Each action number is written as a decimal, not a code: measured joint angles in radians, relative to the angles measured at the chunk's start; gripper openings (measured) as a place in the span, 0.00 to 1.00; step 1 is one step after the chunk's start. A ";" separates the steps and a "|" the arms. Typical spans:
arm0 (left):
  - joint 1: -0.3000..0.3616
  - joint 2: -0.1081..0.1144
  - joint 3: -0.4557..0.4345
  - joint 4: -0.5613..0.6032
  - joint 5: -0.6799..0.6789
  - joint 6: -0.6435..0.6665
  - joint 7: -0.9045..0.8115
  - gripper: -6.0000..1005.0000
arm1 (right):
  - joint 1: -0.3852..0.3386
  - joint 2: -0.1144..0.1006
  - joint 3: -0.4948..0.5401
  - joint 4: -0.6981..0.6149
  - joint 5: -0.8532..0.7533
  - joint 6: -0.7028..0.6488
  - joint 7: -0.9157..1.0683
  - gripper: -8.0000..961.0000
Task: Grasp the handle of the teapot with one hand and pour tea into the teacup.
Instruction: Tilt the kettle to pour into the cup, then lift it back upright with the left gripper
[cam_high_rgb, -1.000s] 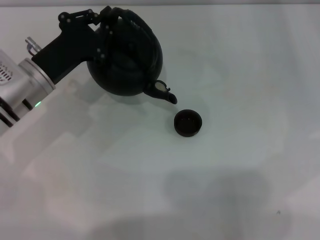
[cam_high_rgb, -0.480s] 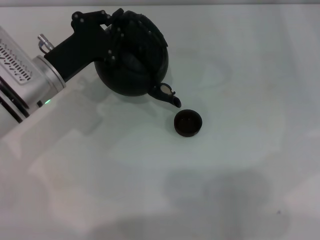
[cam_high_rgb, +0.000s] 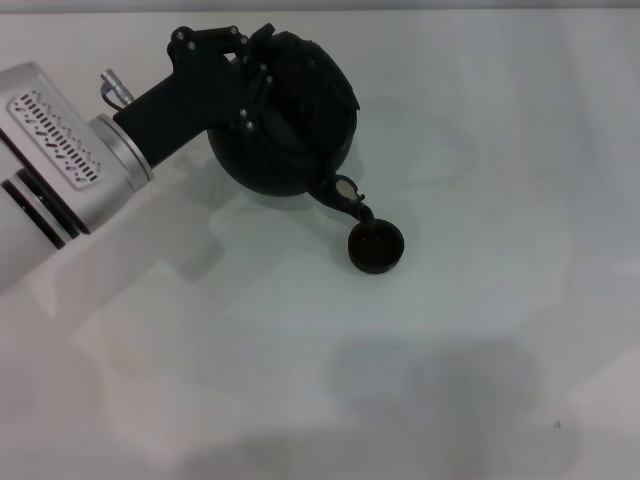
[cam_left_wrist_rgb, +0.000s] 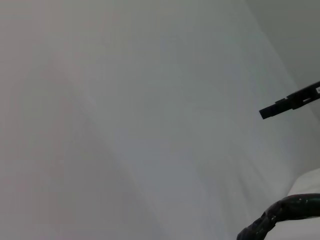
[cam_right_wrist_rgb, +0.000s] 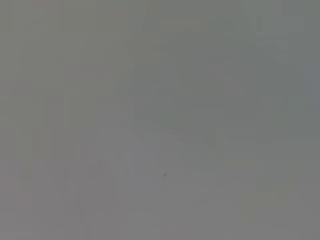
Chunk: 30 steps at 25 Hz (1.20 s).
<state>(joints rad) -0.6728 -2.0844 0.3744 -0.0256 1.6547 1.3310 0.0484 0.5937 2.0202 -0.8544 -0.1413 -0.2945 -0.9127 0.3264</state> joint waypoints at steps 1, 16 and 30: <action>0.000 0.000 0.000 -0.002 0.000 0.000 0.006 0.11 | 0.000 0.000 0.000 0.000 0.000 0.000 0.000 0.87; -0.008 -0.002 0.000 -0.017 0.001 -0.024 0.055 0.11 | 0.001 0.000 0.000 0.000 0.000 0.000 0.000 0.87; -0.009 0.000 0.000 -0.013 0.009 -0.026 0.057 0.11 | 0.002 0.001 0.000 0.000 0.000 0.000 0.001 0.87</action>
<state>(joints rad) -0.6816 -2.0846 0.3742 -0.0386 1.6641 1.3053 0.1052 0.5953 2.0217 -0.8543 -0.1410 -0.2944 -0.9127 0.3279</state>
